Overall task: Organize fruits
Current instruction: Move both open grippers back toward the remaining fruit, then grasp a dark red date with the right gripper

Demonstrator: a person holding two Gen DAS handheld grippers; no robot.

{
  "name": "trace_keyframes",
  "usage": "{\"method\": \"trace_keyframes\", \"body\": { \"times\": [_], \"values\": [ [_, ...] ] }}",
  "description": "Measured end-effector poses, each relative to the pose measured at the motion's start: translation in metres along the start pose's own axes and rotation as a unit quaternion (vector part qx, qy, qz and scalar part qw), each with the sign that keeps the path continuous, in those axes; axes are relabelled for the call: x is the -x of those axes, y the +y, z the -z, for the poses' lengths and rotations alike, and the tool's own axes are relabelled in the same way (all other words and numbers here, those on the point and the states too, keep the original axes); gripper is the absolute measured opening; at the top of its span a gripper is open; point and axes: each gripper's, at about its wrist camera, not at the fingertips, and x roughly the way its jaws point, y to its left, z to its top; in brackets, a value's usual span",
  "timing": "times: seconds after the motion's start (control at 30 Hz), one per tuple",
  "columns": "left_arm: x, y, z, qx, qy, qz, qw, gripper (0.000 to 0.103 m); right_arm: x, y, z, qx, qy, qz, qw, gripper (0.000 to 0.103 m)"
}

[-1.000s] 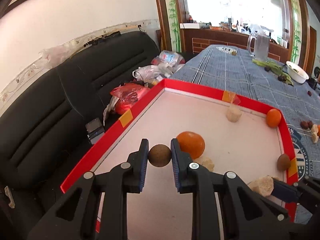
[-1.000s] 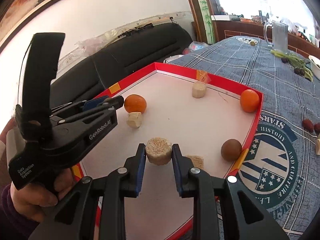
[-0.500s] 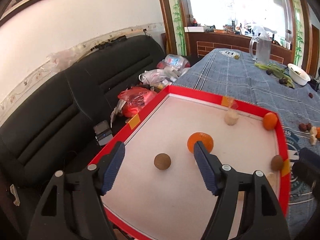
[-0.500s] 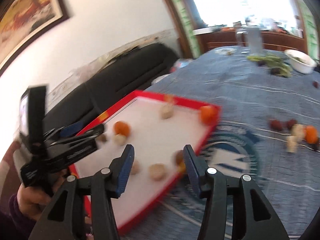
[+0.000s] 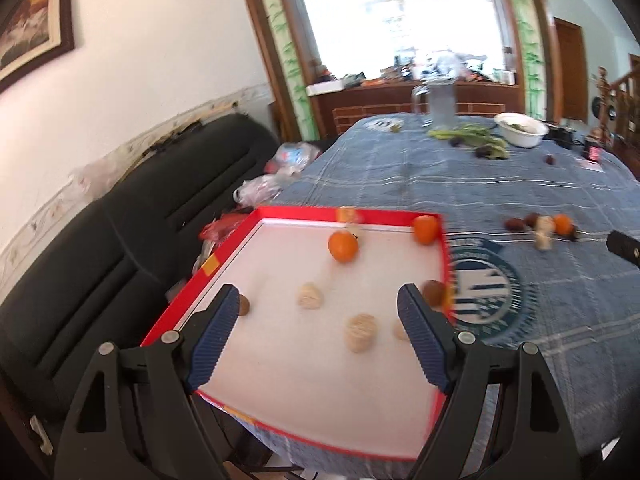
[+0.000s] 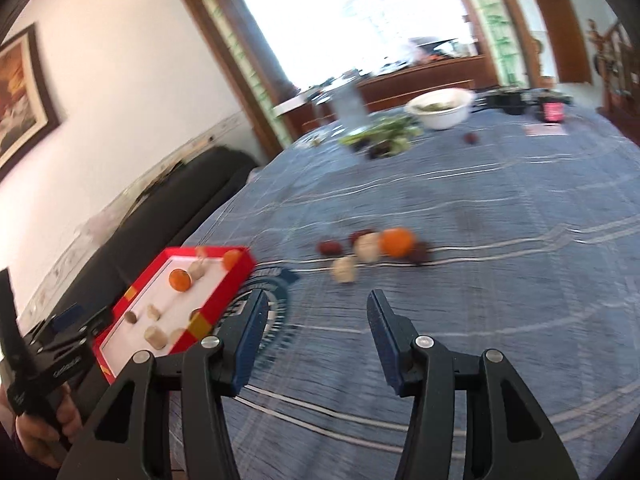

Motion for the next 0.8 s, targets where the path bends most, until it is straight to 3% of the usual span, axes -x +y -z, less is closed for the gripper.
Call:
{"method": "trace_keyframes", "body": {
  "times": [0.37, 0.5, 0.8],
  "values": [
    [0.077, -0.009, 0.019, -0.01, -0.044, 0.048, 0.9978, 0.085, 0.063, -0.015, 0.013, -0.021, -0.03, 0.033, 0.999, 0.056],
    [0.093, -0.008, 0.023, -0.008, -0.055, 0.048, 0.9973, 0.09, 0.08, -0.017, 0.014, -0.024, -0.033, 0.031, 0.999, 0.056],
    [0.078, -0.035, 0.016, -0.038, -0.05, 0.064, 0.996, 0.09, 0.047, -0.036, -0.011, 0.014, 0.01, 0.062, 0.998, 0.056]
  ]
}}
